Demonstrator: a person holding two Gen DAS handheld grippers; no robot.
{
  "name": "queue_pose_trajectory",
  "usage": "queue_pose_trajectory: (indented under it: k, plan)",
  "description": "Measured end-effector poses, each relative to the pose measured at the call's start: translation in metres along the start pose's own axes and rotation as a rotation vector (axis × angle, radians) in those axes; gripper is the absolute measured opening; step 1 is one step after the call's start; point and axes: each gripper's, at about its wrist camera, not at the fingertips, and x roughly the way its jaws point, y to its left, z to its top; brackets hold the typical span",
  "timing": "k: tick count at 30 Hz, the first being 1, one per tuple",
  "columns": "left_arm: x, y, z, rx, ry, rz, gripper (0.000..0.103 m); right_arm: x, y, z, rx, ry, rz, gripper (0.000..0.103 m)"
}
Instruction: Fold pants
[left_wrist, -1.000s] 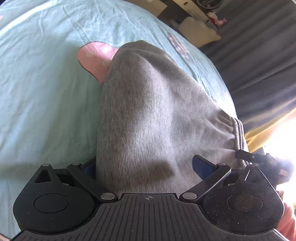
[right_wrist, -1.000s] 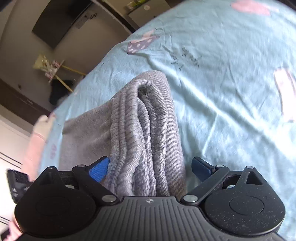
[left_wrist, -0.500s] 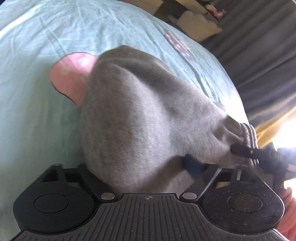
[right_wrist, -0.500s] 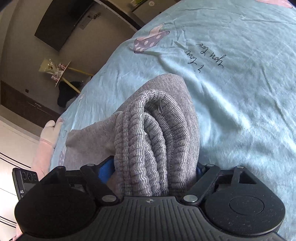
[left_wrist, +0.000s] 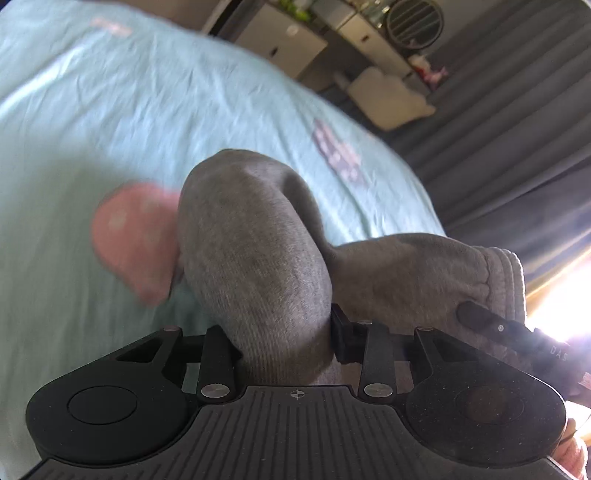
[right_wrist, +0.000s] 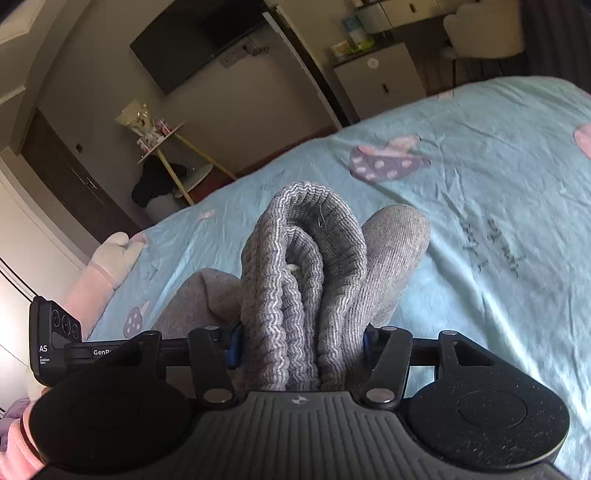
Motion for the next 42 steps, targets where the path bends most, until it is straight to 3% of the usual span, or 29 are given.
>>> queue_pose_trajectory:
  k: [2, 4, 6, 9, 12, 15, 19, 23, 25, 29, 31, 34, 38, 42]
  plan:
    - [0.000, -0.001, 0.008, 0.011, -0.038, 0.056, 0.050, 0.004, -0.001, 0.009, -0.017, -0.018, -0.040, 0.061]
    - [-0.003, 0.001, 0.009, 0.018, -0.056, 0.143, 0.067, 0.004, -0.007, 0.012, 0.000, -0.022, -0.134, 0.072]
    - [-0.012, 0.009, 0.000, 0.008, -0.068, 0.163, 0.077, 0.001, -0.018, 0.007, 0.031, -0.034, -0.206, 0.081]
    - [-0.026, 0.019, -0.024, 0.003, -0.079, 0.170, 0.079, -0.007, -0.021, -0.014, -0.006, -0.033, -0.221, 0.085]
    - [-0.032, 0.025, -0.055, 0.015, -0.058, 0.187, 0.088, -0.005, -0.016, -0.042, -0.067, 0.000, -0.258, 0.090]
    - [-0.025, 0.028, -0.081, 0.052, -0.028, 0.265, 0.090, 0.008, -0.016, -0.068, -0.123, 0.067, -0.374, 0.090]
    - [-0.037, 0.018, -0.093, 0.145, -0.071, 0.358, 0.090, 0.006, -0.014, -0.081, -0.152, 0.058, -0.432, 0.097]
    - [-0.062, 0.008, -0.111, 0.136, -0.090, 0.332, 0.087, -0.008, -0.008, -0.083, -0.104, 0.027, -0.420, 0.097]
    - [-0.061, -0.007, -0.127, 0.213, -0.079, 0.327, 0.088, -0.011, -0.004, -0.090, -0.110, 0.025, -0.415, 0.097]
    - [-0.035, -0.031, -0.146, 0.365, -0.067, 0.407, 0.088, -0.012, 0.003, -0.098, -0.095, 0.022, -0.397, 0.097]
    - [-0.025, -0.030, -0.143, 0.336, -0.081, 0.446, 0.088, -0.014, 0.008, -0.098, -0.092, 0.012, -0.398, 0.097]
    - [-0.025, -0.020, -0.138, 0.237, -0.105, 0.425, 0.090, -0.015, 0.018, -0.098, -0.113, 0.000, -0.380, 0.097]
    - [-0.017, -0.015, -0.141, 0.272, -0.087, 0.487, 0.092, -0.004, 0.024, -0.096, -0.169, 0.011, -0.408, 0.097]
    - [-0.027, -0.010, -0.141, 0.184, -0.131, 0.535, 0.092, -0.001, 0.023, -0.097, -0.181, 0.013, -0.429, 0.097]
